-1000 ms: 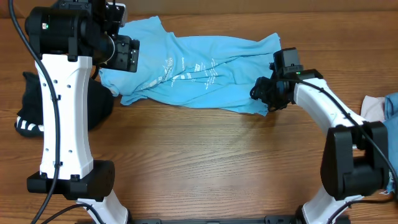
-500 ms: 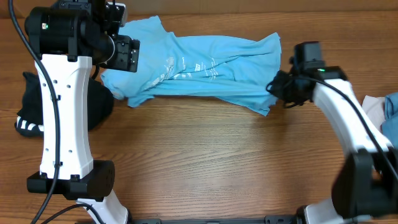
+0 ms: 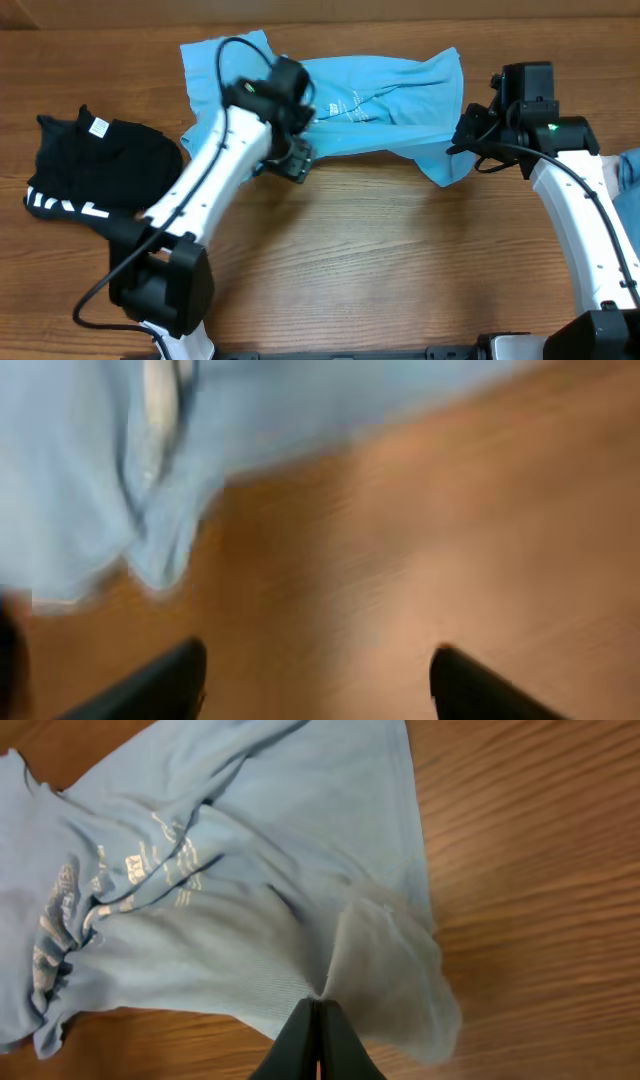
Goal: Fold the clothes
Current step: 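Lift and stretch the T-shirt between both grippers, then lay the T-shirt flat on the table and open both grippers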
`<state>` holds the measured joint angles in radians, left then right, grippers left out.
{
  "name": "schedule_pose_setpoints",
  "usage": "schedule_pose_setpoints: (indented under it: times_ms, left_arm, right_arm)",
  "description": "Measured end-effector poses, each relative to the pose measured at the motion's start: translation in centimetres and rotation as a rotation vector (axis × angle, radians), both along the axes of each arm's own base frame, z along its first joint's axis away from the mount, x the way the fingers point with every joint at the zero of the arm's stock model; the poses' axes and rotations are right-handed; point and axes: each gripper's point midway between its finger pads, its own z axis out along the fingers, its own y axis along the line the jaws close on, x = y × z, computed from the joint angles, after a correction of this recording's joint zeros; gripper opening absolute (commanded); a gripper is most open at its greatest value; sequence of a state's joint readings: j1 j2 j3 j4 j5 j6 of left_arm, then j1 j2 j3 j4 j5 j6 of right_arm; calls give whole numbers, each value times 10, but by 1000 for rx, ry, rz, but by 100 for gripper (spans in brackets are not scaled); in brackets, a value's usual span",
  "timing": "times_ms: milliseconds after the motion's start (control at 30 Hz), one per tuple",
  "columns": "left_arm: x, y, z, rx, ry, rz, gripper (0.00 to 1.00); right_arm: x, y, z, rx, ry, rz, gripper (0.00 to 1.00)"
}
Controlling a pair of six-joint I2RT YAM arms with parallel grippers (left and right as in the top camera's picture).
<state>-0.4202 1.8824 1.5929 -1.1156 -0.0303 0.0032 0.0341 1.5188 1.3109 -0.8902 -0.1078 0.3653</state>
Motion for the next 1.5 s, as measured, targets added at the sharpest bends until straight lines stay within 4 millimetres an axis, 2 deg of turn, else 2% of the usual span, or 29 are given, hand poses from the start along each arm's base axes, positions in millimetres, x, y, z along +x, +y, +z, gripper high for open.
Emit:
schedule_pose_setpoints:
  times_ms: [67,100,167,200,300,400,467,567,600,633,700,800,833,867,900,933,967,1000,1033,1100,1133,1200,1267,1367,1400,1433,1500]
  left_arm:
    - [8,0,-33,70,-77,-18,73]
    - [12,3,-38,87,-105,-18,71]
    - [35,2,-43,89,-215,-22,67]
    - [38,4,-46,99,-237,-31,64]
    - [46,5,-58,121,-273,-51,61]
    - [43,8,-89,159,-215,-73,64]
    - [43,8,-99,165,-204,-81,61]
    - [51,4,-99,154,-238,-82,26]
    - [55,3,-99,155,-253,-81,8]
    - [58,5,-98,164,-265,-74,4]
    - [59,15,-96,216,-277,-47,4]
    - [45,37,-89,338,-208,-25,4]
    - [45,43,-76,376,-198,-11,4]
    - [45,47,-48,404,-191,6,4]
    - [45,48,-23,405,-202,19,4]
    - [44,49,11,396,-225,31,4]
    - [43,49,57,371,-281,48,4]
    - [42,50,111,322,-373,73,4]
    - [31,54,168,267,-475,99,4]
    - [-4,67,260,160,-646,135,4]
    - [-25,74,293,111,-702,141,4]
    - [-64,85,334,40,-762,129,4]
    - [-89,91,352,-13,-791,115,4]
    - [-120,95,381,-110,-864,96,4]
    - [-134,97,396,-164,-910,87,4]
    - [-139,94,400,-195,-918,72,4]
    - [-173,100,425,-291,-995,46,4]
  right_arm:
    - [0,0,0,0,0,0,4]
    - [0,0,0,0,-1,0,4]
    - [0,0,0,0,-1,1,4]
    - [0,0,0,0,0,1,4]
    - [0,0,0,0,0,1,4]
    - [0,0,0,0,0,1,4]
    - [0,0,0,0,0,0,4]
    - [0,0,0,1,0,1,4]
    - [0,0,0,1,0,0,4]
    - [0,0,0,0,0,0,4]
    - [0,0,0,-3,-1,6,4]
    - [-3,-2,0,-30,2,26,4]
    - [-5,-4,5,-42,-7,23,4]
    - [-19,-8,14,-55,-3,16,4]
    - [-28,-13,31,-57,-25,4,4]
    - [-33,-19,53,-58,-62,-13,4]
    - [-37,-27,78,-59,-115,-37,4]
    - [-43,-33,103,-62,-163,-55,4]
    - [-48,-35,122,-62,-203,-62,4]
    - [-57,-33,159,-55,-280,-57,4]
    - [-62,-31,174,-46,-306,-48,4]
    - [-71,-26,199,-26,-344,-30,4]
    - [-82,-24,215,-20,-360,-25,4]
    - [-104,-23,256,-26,-436,-27,4]
    - [-116,-23,272,-29,-471,-28,4]
    - [-124,-23,282,-29,-493,-29,4]
    - [-143,-21,298,-29,-520,-28,4]
